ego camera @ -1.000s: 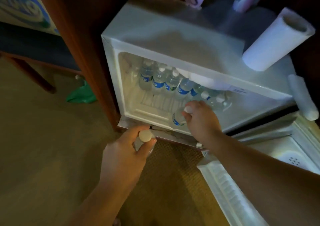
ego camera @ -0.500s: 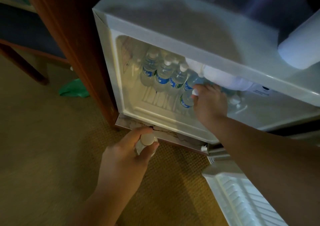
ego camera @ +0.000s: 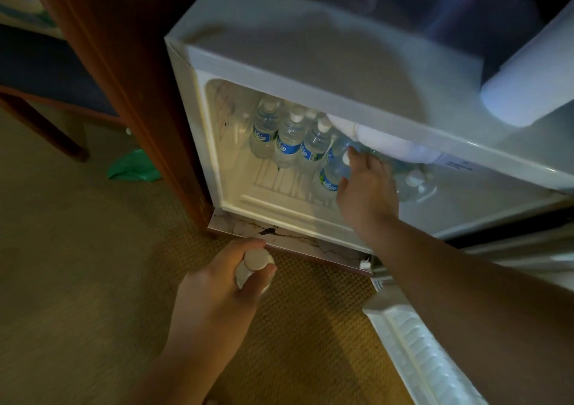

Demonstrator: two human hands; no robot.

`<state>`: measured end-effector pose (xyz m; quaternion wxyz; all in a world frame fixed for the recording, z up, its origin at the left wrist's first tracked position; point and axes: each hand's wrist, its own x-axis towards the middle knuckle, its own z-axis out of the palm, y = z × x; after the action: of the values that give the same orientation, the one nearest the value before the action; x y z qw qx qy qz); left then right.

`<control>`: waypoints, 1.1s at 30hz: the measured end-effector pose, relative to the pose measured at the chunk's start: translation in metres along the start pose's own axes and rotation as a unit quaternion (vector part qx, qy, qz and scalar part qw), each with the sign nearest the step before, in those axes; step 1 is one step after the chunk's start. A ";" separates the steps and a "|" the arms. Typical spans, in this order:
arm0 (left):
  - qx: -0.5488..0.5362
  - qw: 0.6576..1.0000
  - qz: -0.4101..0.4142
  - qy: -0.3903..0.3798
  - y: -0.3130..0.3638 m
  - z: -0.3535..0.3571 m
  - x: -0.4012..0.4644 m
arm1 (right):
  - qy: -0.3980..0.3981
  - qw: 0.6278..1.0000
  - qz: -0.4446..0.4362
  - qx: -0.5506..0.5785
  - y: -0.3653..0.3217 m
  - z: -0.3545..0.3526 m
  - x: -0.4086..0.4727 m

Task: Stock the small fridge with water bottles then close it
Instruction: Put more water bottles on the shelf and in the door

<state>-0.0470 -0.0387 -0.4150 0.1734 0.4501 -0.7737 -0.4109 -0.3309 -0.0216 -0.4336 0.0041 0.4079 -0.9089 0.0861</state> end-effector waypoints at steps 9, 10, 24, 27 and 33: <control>0.054 0.994 0.067 -0.060 0.035 0.007 0.070 | 0.348 0.915 -0.161 0.124 -0.009 -0.119 -0.067; 0.051 0.995 0.056 -0.068 0.038 0.011 0.081 | 0.359 0.913 -0.154 0.120 -0.006 -0.131 -0.063; 0.007 0.994 0.037 -0.102 0.055 0.063 0.181 | 0.291 0.946 -0.143 0.003 0.012 -0.121 -0.032; 0.027 0.992 0.037 -0.116 0.055 0.074 0.192 | 0.298 0.944 -0.141 0.008 0.011 -0.120 -0.031; 0.037 0.985 0.084 -0.149 0.051 0.090 0.212 | 0.304 0.941 -0.147 0.018 0.013 -0.119 -0.031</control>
<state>-0.2458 -0.1602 -0.4507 0.0730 0.3234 -0.8406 -0.4283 -0.3279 0.0287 -0.3204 0.2856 0.4916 -0.7925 0.2206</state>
